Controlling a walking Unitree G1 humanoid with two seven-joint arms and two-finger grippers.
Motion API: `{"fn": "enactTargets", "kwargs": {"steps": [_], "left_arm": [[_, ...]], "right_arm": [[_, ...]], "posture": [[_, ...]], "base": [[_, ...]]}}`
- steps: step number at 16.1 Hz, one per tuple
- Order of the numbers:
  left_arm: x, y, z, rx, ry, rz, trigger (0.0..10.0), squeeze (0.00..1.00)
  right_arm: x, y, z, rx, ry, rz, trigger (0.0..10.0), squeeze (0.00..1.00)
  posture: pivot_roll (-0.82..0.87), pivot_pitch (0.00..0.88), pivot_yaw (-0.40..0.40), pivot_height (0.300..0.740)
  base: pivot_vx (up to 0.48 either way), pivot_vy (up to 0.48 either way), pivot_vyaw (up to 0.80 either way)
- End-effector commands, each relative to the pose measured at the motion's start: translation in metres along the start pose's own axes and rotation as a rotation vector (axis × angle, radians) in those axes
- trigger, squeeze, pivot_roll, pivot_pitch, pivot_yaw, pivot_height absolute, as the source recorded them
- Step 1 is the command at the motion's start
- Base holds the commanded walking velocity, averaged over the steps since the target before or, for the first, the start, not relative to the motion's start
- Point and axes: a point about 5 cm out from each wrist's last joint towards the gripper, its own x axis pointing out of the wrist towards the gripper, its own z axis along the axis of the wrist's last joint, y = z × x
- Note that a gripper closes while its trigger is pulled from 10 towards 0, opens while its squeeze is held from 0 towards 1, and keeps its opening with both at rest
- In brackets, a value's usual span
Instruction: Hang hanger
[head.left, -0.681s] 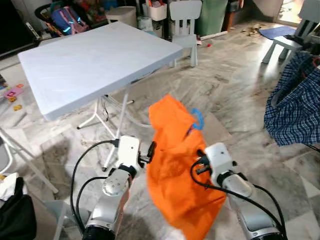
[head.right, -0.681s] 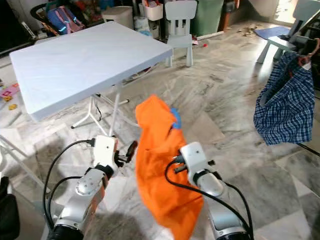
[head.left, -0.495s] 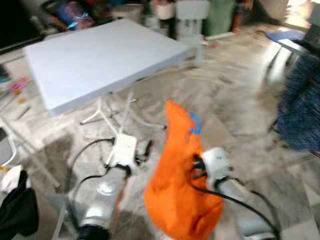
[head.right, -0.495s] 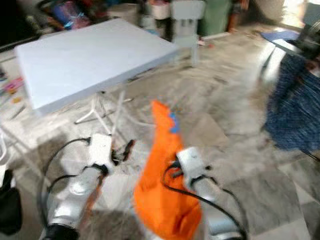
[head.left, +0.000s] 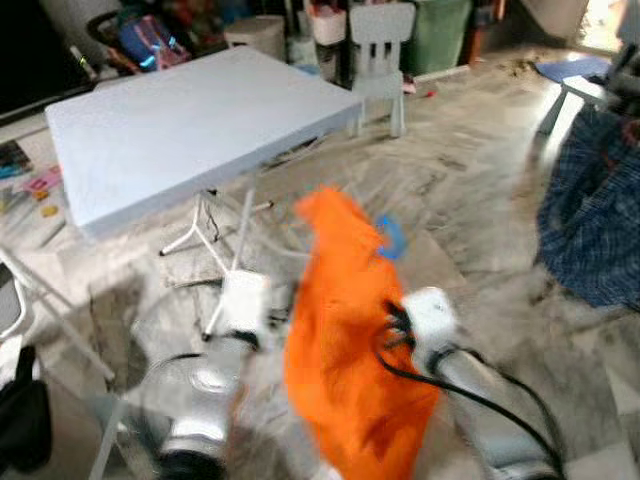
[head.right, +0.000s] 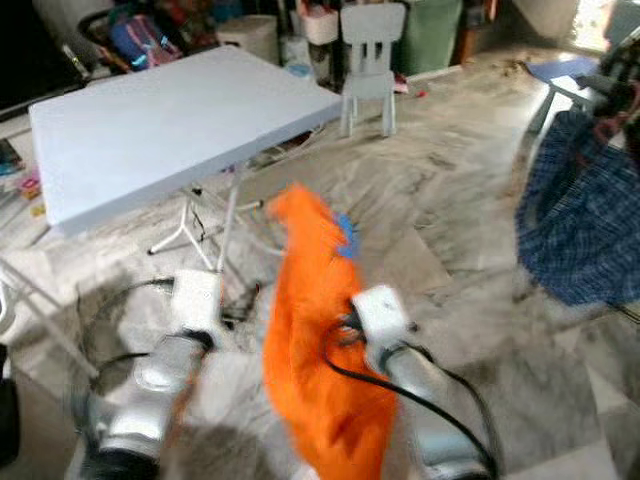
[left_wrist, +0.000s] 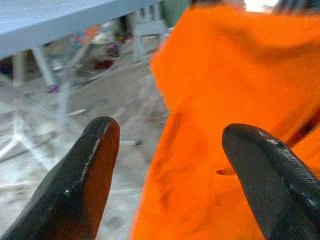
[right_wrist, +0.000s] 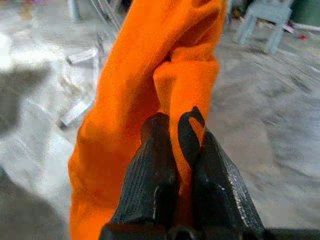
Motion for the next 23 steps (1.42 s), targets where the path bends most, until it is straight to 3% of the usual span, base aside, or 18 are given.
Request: {"fn": "enactTargets", "kwargs": {"steps": [1,3,14,16,17,18,20,23], "left_arm": [[-0.003,0.014,-0.001,0.021,0.007,0.032,10.0,0.00],[-0.004,0.014,-0.002,0.016,0.010,0.037,10.0,0.00],[-0.011,0.018,-0.006,-0.011,0.014,0.080,10.0,0.00],[-0.012,0.017,-0.006,-0.004,0.023,0.073,10.0,0.00],[-0.011,0.016,-0.007,-0.003,0.031,0.061,10.0,0.00],[-0.008,0.012,-0.006,-0.014,0.039,0.009,10.0,0.00],[-0.003,0.012,0.000,-0.010,0.026,-0.020,10.0,0.00],[0.002,0.017,0.007,-0.007,0.007,-0.055,10.0,0.00]], "right_arm": [[0.005,0.008,0.021,0.001,-0.087,0.029,10.0,0.00],[0.003,0.011,0.021,-0.004,-0.088,0.047,10.0,0.00],[-0.003,0.016,0.016,0.004,-0.073,0.073,10.0,0.00],[-0.003,0.016,0.018,0.041,-0.079,0.073,10.0,0.00],[-0.004,0.021,0.023,0.083,-0.097,0.126,10.0,0.00],[-0.010,0.030,0.039,0.099,-0.142,0.257,10.0,0.00],[-0.023,0.035,0.051,0.074,-0.169,0.399,10.0,0.00],[-0.036,0.028,0.064,0.065,-0.180,0.461,10.0,0.00]], "posture": [[-0.14,0.028,0.050,0.740],[-0.14,0.031,0.047,0.740],[-0.13,0.067,0.041,0.740],[-0.13,0.073,0.042,0.740],[-0.13,0.075,0.042,0.740],[-0.13,0.086,0.042,0.740],[-0.13,0.096,0.041,0.740],[-0.14,0.099,0.046,0.740]], "base": [[0.000,-0.390,0.00],[0.000,-0.409,0.00],[0.000,0.000,0.00],[0.000,0.000,0.00],[0.000,0.000,0.00],[0.000,0.000,0.00],[0.000,0.000,0.00],[0.000,0.000,0.00]]}}
